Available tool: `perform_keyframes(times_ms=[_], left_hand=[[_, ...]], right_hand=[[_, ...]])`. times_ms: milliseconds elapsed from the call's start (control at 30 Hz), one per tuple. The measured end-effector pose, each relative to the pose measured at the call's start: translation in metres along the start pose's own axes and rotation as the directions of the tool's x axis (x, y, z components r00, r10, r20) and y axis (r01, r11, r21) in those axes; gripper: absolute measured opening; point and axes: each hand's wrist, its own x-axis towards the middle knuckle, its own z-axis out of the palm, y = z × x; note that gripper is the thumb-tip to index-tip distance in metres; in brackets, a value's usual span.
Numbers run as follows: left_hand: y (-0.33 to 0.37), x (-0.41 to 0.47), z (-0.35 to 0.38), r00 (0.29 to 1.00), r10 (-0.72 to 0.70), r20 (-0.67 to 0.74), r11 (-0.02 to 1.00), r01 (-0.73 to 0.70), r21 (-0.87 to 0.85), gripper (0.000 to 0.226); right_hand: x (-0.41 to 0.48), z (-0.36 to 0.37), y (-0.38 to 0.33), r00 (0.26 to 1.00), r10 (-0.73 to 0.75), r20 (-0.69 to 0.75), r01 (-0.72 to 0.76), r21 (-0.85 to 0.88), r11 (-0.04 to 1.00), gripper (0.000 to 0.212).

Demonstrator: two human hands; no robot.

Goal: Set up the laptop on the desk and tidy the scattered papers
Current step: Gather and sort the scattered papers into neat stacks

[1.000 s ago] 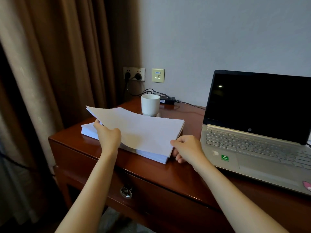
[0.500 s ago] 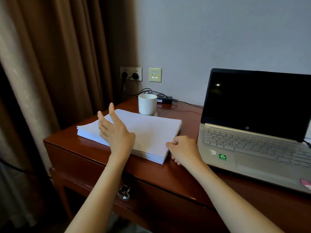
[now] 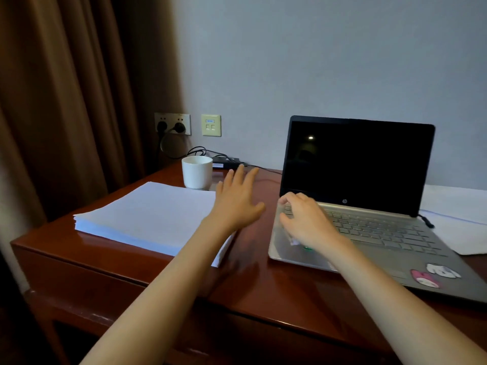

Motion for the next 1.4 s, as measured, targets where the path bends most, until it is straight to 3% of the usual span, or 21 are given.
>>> perform_keyframes(times_ms=[100, 200, 367, 567, 667, 1000, 1233, 1400], left_hand=[[0.022, 0.012, 0.004, 0.979, 0.083, 0.185, 0.990, -0.103, 0.100, 0.079], [0.045, 0.021, 0.010, 0.948, 0.160, 0.276, 0.975, -0.196, 0.107, 0.078], [0.084, 0.035, 0.022, 0.894, 0.261, 0.365, 0.951, -0.302, 0.059, 0.071], [0.136, 0.052, 0.035, 0.829, 0.363, 0.425, 0.914, -0.406, 0.010, 0.064], [0.164, 0.054, 0.044, 0.808, 0.392, 0.440, 0.901, -0.433, -0.006, 0.059], [0.252, 0.040, 0.079, 0.705, 0.518, 0.485, 0.828, -0.555, -0.078, 0.053], [0.307, 0.025, 0.110, 0.599, 0.593, 0.539, 0.747, -0.659, -0.088, 0.052], [0.335, 0.026, 0.129, 0.580, 0.605, 0.546, 0.726, -0.683, -0.079, 0.055]], right_hand=[[-0.002, -0.013, 0.023, 0.998, 0.057, 0.022, -0.054, -0.112, 0.992, 0.049], [-0.007, -0.024, 0.046, 0.988, 0.147, 0.051, -0.135, -0.194, 0.972, 0.056], [-0.020, -0.043, 0.082, 0.960, 0.264, 0.087, -0.253, -0.125, 0.959, 0.059], [-0.045, -0.072, 0.142, 0.927, 0.367, 0.072, -0.356, -0.132, 0.925, 0.049], [-0.057, -0.084, 0.174, 0.888, 0.456, 0.054, -0.453, -0.055, 0.890, 0.040], [-0.119, -0.114, 0.258, 0.703, 0.710, -0.047, -0.710, -0.110, 0.695, 0.050], [-0.159, -0.126, 0.292, 0.599, 0.798, -0.073, -0.793, -0.192, 0.578, 0.057], [-0.173, -0.133, 0.314, 0.562, 0.823, -0.084, -0.825, -0.137, 0.549, 0.055]])
